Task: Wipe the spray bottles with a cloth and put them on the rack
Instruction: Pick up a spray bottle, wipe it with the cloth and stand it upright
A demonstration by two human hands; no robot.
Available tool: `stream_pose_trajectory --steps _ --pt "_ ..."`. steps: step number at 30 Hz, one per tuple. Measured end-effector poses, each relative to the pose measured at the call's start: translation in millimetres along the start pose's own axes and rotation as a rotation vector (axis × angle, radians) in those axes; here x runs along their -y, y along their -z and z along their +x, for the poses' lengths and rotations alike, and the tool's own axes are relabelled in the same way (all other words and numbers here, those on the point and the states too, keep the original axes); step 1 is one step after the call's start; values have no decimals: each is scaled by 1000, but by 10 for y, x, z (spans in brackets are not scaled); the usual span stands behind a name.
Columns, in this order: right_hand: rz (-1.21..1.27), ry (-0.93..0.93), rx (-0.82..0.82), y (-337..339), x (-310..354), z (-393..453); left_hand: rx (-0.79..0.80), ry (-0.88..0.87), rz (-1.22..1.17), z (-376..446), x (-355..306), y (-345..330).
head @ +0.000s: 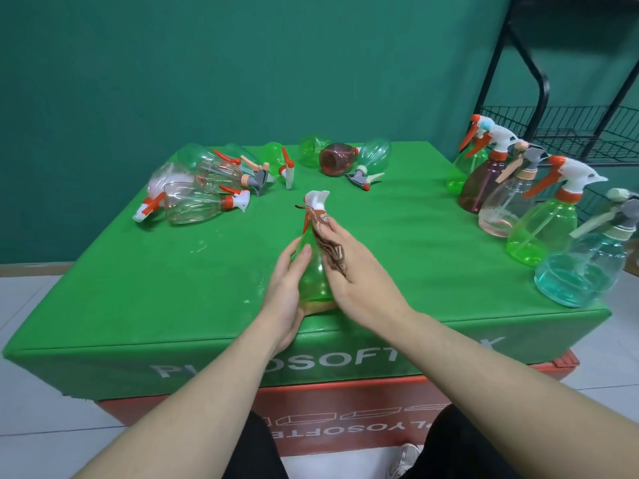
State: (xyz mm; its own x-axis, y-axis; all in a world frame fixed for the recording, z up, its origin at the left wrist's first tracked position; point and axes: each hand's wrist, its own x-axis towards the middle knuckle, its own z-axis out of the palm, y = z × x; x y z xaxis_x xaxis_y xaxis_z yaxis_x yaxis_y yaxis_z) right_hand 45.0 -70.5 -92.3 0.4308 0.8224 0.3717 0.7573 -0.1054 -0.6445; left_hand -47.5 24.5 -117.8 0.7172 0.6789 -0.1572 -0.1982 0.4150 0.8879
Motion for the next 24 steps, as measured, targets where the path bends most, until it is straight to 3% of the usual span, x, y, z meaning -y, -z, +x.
stream_pose_trajectory --steps 5,12,20,24 --pt "-155 -17 30 9 24 143 16 -17 -22 13 34 21" --pt "-121 -154 -7 -84 208 317 71 -54 36 -11 44 23" --pt "-231 11 -6 -134 224 211 -17 -38 43 32 79 45" --pt "-103 33 -102 -195 166 56 -31 -43 42 39 85 43"
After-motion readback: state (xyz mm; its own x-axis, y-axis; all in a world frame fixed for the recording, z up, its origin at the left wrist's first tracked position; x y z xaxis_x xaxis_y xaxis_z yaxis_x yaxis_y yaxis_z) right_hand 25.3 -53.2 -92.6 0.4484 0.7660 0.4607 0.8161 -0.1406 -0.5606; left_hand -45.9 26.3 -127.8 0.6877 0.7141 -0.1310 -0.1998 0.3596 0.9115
